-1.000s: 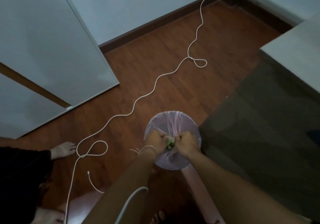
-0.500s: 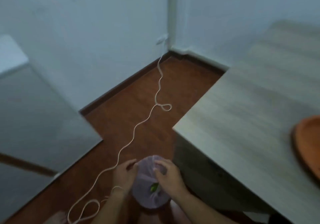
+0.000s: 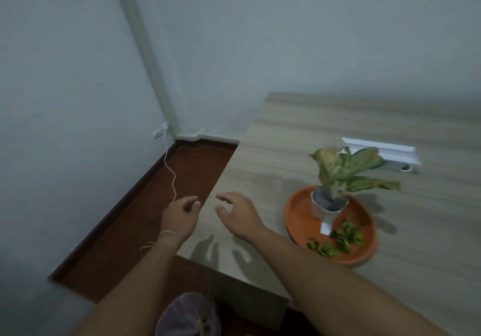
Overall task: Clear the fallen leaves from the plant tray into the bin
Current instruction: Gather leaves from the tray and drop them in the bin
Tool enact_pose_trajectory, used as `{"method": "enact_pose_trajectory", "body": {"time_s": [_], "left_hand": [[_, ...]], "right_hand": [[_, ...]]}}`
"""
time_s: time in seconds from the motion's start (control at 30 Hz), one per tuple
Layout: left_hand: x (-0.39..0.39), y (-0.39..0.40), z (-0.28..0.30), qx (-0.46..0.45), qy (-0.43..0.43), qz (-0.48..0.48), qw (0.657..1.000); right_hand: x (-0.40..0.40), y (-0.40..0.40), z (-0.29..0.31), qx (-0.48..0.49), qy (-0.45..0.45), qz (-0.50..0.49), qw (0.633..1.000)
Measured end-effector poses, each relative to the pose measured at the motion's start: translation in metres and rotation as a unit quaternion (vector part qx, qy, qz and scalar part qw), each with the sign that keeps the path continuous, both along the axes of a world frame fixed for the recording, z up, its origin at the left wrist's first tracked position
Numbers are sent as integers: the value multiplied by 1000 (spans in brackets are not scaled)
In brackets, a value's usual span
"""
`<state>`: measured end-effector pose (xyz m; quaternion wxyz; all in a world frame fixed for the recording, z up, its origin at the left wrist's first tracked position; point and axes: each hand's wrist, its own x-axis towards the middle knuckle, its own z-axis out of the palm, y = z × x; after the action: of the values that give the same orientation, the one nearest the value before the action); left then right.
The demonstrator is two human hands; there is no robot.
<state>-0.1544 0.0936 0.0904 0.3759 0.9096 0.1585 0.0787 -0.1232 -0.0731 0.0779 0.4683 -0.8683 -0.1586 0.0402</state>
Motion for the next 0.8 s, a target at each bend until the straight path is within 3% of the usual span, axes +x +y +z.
{"method": "enact_pose_trajectory", "body": {"time_s": [0.23, 0.4, 0.6, 0.8], "left_hand": [[35, -125, 27, 5, 44, -180, 983], [50, -201, -1, 51, 138, -301, 942], [54, -264, -63, 136, 216, -407, 877], [64, -294, -109, 238, 229, -427, 842]], "right_hand": [[20, -161, 12, -65, 33, -128, 989], [9, -239, -14, -135, 87, -168, 973], [10, -267, -67, -293, 145, -98, 940], [10, -251, -111, -347, 172, -114, 915]]}}
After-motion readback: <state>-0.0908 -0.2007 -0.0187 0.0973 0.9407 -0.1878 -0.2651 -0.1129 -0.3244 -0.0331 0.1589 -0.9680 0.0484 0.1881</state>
